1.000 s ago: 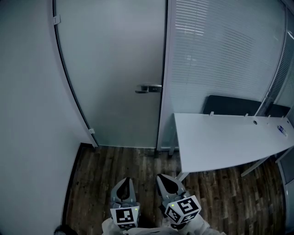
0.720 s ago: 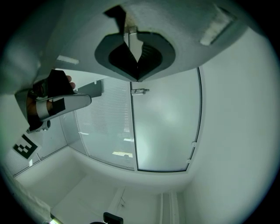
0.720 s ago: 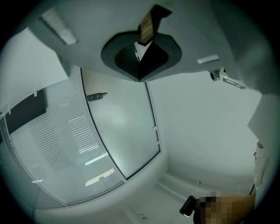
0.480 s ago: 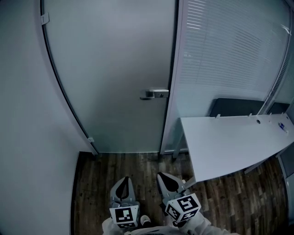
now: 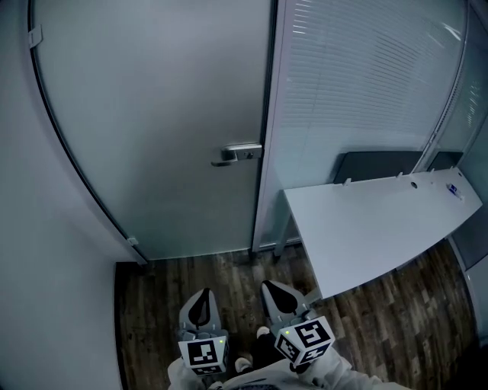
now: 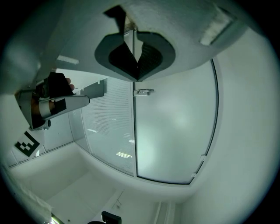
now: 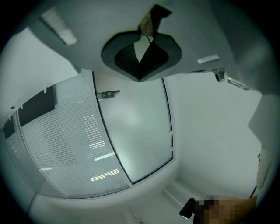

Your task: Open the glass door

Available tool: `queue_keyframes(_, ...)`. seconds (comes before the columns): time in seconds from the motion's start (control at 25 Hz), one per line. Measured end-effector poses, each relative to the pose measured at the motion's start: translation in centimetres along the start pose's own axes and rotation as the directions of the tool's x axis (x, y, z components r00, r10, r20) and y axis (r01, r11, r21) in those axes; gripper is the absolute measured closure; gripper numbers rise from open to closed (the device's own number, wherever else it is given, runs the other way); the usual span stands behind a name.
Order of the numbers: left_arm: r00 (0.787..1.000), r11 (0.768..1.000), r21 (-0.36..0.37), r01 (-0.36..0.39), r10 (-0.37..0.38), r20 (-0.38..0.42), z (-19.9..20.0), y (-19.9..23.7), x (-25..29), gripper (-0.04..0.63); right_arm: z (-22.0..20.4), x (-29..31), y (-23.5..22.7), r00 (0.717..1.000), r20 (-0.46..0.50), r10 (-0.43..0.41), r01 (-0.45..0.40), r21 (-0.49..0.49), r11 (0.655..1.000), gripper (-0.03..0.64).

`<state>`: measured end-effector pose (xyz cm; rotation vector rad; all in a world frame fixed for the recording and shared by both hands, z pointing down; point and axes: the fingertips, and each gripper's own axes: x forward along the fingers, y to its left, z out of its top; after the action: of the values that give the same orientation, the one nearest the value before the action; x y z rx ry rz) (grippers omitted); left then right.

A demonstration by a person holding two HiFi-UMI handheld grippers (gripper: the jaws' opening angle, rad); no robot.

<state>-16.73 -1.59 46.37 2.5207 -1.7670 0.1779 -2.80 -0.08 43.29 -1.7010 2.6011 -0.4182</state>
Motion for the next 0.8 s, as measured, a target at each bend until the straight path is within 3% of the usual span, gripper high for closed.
queue_keyframes(0.28, 1.000, 1.000, 0.011, 0.023, -0.022, -0.019, -0.7, 0.1, 6.0, 0.594, -0.4, 5.0, -4.0, 1.000, -0.006, -0.014, 0.014, 0.028, 1.000, 0.612)
queue_keyframes(0.52, 0.999, 0.999, 0.032, -0.019, 0.020, -0.036, 0.1, 2.6, 13.5, 0.594, 1.7, 12.1, -7.5, 1.000, 0.012, 0.028, -0.029, 0.038, 0.999, 0.612)
queue_keyframes(0.8, 1.000, 0.997, 0.075, -0.019, 0.020, -0.012, 2.9, 3.0, 23.4, 0.594, 4.9, 19.0, -13.7, 0.999, 0.025, 0.032, -0.033, 0.050, 0.998, 0.612)
